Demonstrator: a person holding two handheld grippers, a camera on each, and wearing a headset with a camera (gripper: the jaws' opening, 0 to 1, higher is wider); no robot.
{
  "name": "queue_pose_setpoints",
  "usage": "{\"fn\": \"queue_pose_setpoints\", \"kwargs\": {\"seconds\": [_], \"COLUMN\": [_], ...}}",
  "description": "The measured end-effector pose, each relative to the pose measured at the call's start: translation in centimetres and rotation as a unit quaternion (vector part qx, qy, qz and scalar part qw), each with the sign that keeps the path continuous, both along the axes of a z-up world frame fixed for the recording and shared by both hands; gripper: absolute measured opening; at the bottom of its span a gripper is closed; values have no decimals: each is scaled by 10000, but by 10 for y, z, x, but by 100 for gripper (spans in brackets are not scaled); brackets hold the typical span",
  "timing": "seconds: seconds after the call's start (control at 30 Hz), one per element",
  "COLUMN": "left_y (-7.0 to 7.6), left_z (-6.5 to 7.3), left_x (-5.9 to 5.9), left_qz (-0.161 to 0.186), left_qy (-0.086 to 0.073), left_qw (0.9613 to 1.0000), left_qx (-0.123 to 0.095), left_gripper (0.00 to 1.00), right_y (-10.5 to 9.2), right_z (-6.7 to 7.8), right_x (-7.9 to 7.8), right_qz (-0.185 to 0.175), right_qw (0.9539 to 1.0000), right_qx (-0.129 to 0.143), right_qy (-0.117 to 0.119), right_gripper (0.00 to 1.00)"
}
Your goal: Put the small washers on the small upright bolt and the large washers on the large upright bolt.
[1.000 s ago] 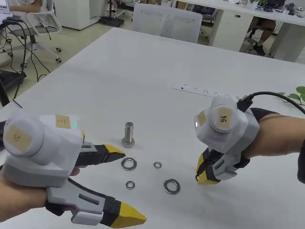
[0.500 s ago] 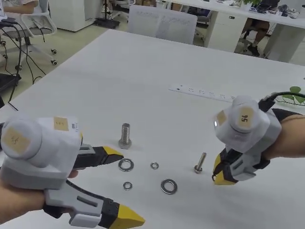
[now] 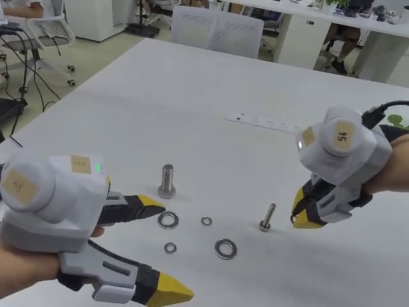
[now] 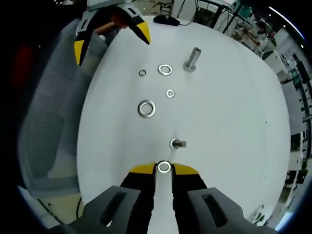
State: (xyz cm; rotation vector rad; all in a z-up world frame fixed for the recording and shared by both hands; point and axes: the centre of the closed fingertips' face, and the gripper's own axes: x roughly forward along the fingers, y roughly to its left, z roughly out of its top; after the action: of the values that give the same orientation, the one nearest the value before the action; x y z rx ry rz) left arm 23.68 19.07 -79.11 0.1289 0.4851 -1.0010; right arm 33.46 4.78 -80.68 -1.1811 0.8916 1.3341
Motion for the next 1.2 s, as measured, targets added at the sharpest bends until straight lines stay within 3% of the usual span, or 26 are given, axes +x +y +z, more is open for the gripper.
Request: {"fn": "queue_pose_setpoints", "kwargs": {"seconds": [0.17,0.43,1.2], "left_y": [1,2,3], "left_z": [1,2,1], "left_x": [0,0,3], "left_qz": [24,49,99], "left_qy": [-17,-22,-6], "left_qw": [10000,10000,9999], "left_qx": [-8,-4,-25], "left_gripper": [80,80,79], "right_y": [10,20,28], "right_z": [7,7,-8], "right_x": [5,14,23], "right_qz": [93,195,283], "right_qw": [9999,9997,9995], "right_qx": [35,22,-85], "right_qy": [-86,-150,-84], "right_gripper": [13,13,13]}}
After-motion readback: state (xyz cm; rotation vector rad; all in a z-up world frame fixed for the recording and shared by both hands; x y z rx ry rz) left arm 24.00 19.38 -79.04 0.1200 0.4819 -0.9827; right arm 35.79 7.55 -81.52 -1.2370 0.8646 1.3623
